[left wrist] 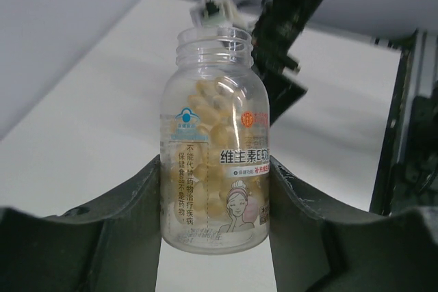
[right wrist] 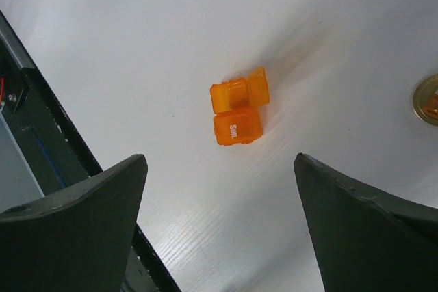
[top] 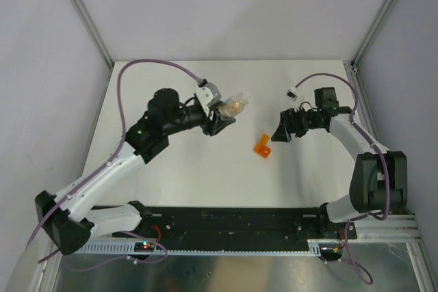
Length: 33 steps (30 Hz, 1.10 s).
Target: Sort the pills into containers
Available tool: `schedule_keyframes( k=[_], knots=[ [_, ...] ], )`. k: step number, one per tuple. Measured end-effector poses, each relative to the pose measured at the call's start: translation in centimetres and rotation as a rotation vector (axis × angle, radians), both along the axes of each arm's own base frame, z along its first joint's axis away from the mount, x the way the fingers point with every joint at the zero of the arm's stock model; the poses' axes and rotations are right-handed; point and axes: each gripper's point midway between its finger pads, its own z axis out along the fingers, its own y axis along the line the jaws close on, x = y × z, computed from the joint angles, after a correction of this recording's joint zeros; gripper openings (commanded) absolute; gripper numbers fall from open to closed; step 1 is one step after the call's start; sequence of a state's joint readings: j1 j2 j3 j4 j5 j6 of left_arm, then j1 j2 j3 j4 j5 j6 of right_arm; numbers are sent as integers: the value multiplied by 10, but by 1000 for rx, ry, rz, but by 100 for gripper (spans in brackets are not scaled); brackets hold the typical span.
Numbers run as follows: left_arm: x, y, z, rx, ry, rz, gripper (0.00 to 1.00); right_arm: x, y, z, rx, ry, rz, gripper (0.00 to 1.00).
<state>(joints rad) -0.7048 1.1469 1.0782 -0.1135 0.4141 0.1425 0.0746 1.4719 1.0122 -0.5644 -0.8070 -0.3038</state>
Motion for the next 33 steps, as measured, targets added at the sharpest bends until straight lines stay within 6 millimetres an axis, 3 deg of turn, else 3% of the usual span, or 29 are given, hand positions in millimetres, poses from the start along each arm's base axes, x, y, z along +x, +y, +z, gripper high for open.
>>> schedule_keyframes(
  k=[7, 11, 14, 18, 24, 33],
  knots=[
    [-20, 23, 90, -194, -62, 31, 0, -3, 19, -13, 4, 23, 71, 94],
    [-33, 45, 127, -295, -105, 53, 0, -6, 29, -27, -23, 46, 108, 94],
    [-36, 58, 143, -343, -122, 73, 0, -7, 32, -37, -50, 59, 122, 94],
    [-37, 59, 147, -364, -115, 69, 0, -4, 28, -44, -87, 61, 108, 93],
    [-33, 53, 136, -349, -79, 58, 0, 1, 27, -52, -140, 53, 99, 93],
    [-28, 50, 119, -319, -53, 60, 0, -4, 40, -83, -220, 100, 144, 90]
  ],
)
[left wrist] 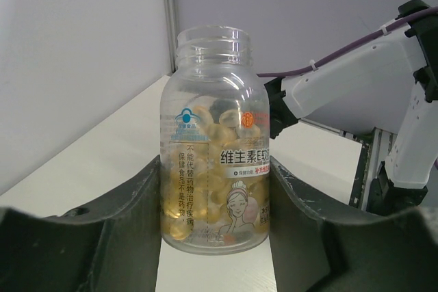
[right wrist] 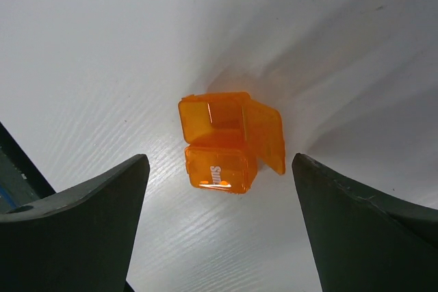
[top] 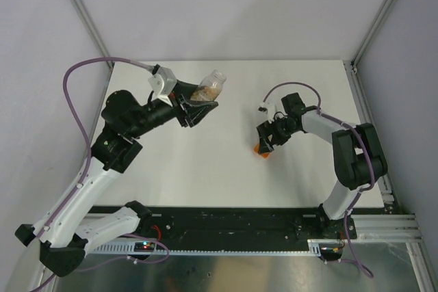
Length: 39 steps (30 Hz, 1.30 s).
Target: Sort the pills into containers
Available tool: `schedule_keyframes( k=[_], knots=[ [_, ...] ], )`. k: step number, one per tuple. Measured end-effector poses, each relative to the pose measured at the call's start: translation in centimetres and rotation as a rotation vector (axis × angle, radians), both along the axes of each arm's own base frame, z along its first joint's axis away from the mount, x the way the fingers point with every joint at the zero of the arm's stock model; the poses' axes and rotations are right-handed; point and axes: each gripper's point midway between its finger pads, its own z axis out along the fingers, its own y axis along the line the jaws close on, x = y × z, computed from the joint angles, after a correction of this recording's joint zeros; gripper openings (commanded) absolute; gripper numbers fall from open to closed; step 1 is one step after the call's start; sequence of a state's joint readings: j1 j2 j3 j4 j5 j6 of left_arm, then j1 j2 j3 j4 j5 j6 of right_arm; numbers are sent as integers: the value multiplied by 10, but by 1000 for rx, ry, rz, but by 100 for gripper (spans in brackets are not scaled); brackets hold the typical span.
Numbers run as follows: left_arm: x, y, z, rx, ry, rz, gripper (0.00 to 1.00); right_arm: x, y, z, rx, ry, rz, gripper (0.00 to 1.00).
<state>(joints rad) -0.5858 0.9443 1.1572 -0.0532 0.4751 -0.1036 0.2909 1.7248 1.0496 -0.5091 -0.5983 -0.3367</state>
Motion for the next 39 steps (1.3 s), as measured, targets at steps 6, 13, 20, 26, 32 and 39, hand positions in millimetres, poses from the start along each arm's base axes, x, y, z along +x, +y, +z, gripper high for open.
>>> schedule_keyframes(
  k=[6, 13, 20, 26, 32, 39],
  knots=[
    [3, 1, -5, 18, 5, 7, 0, -3, 6, -8, -45, -1, 21, 88],
    [7, 2, -14, 40, 6, 18, 0, -8, 15, -12, -99, -28, 52, 87],
    [11, 3, -31, 74, 29, 25, 0, -12, 21, -15, -140, -45, 70, 86],
    [13, 4, -39, 93, 32, 33, 0, -15, 27, -17, -169, -56, 82, 86],
    [17, 7, -50, 115, 51, 46, 0, -21, 34, -17, -182, -56, 90, 86],
    [20, 11, -56, 128, 59, 60, 0, -24, 38, -18, -195, -51, 79, 84]
  ],
)
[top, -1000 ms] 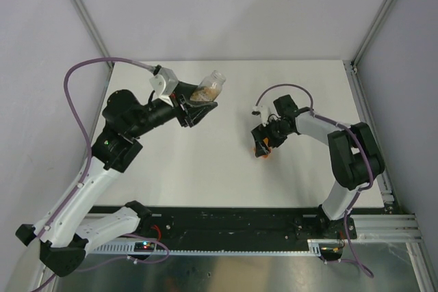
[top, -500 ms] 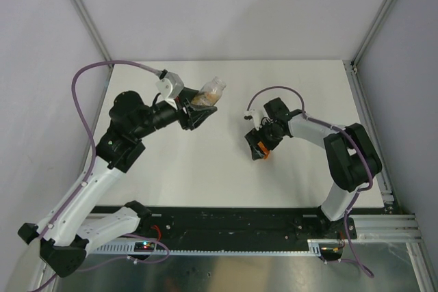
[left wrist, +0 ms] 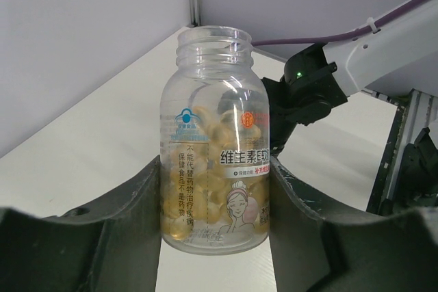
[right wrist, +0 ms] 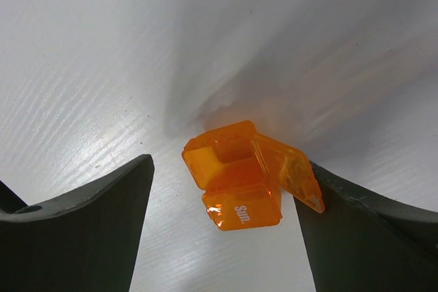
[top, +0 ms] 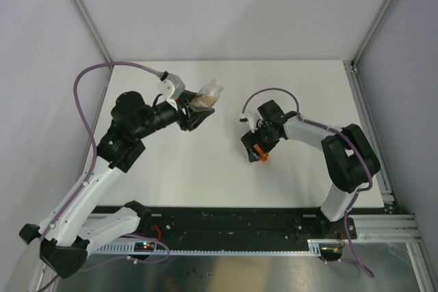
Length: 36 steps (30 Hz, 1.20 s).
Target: Sort the pills into containers
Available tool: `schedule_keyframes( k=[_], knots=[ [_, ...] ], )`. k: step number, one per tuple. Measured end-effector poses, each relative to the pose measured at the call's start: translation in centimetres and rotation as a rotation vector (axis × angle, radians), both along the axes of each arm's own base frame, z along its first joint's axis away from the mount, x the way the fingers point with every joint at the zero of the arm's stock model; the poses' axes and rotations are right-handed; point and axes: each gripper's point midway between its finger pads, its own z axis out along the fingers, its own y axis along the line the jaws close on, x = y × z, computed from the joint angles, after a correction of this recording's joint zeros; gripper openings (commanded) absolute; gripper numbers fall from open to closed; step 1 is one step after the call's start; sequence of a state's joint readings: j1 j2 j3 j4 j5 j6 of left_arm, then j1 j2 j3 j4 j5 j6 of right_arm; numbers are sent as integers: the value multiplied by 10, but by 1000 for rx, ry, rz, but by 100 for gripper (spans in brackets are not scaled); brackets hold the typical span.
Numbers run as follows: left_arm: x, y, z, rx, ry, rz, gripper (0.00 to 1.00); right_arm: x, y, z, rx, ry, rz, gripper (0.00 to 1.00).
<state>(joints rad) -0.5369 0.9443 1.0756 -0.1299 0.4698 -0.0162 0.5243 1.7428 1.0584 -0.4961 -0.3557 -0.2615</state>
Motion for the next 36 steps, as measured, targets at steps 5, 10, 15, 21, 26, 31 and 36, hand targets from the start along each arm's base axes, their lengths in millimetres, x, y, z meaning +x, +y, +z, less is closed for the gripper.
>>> schedule_keyframes(
  k=[5, 10, 15, 21, 26, 31, 36],
  knots=[
    [1, 1, -3, 16, -6, 3, 0, 1, -3, -1, -20, -9, -5, 81],
    [2, 1, -4, 23, -6, 3, 0, 4, -8, -3, -52, -25, -17, 77],
    [2, 1, -6, 27, -2, 3, 0, 0, -17, -5, -84, -37, -28, 67],
    [3, 2, -8, 34, -3, 6, 0, -2, -20, -6, -103, -43, -30, 57],
    [5, 5, -9, 42, -4, 14, 0, -5, -19, -6, -114, -44, -26, 55],
    [7, 7, -11, 46, 1, 22, 0, -14, -16, -6, -115, -27, -18, 56],
    [9, 6, -13, 53, 1, 23, 0, -21, -13, -6, -111, -13, -9, 58]
  ],
)
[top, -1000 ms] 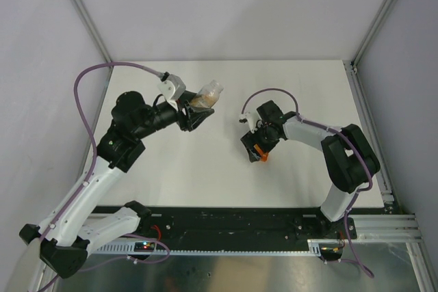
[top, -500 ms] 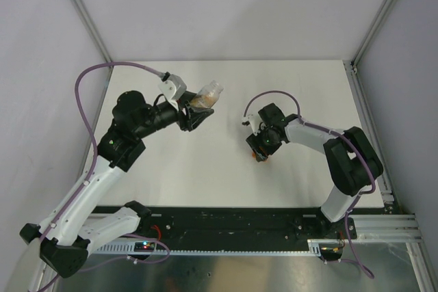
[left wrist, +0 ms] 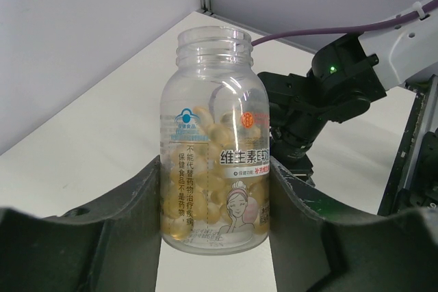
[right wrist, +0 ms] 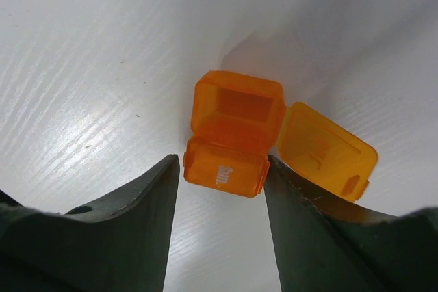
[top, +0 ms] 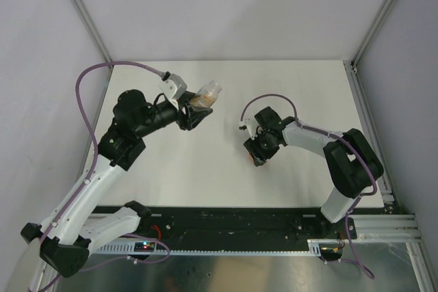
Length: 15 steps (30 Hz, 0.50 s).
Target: Sort the pills into containers
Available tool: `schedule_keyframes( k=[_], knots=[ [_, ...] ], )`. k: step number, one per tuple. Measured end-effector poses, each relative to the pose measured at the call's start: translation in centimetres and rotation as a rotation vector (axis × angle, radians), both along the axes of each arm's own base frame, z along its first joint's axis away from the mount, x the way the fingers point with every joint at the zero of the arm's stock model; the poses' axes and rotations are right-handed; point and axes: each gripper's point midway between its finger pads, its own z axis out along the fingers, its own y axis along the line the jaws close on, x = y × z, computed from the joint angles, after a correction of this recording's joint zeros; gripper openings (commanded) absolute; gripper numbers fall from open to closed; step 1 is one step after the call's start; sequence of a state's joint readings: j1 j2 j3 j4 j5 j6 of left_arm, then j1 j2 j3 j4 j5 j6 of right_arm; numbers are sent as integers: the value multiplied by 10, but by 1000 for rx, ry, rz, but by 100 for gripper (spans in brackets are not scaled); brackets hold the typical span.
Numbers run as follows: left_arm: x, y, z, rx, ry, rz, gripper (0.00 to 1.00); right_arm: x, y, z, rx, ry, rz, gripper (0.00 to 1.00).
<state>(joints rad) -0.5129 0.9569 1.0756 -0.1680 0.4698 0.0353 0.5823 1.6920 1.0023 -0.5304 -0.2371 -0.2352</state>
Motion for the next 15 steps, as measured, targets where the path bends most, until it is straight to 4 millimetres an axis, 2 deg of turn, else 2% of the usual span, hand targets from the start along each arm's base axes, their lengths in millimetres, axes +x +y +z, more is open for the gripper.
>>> schedule_keyframes(
  k=[7, 15],
  knots=[
    [3, 1, -2, 5, 6, 6, 0, -7, 7, 0, 3, 9, 11, 57],
    [3, 1, -3, 10, -1, 7, 0, -5, 6, 0, -12, -1, -18, 53]
  ],
)
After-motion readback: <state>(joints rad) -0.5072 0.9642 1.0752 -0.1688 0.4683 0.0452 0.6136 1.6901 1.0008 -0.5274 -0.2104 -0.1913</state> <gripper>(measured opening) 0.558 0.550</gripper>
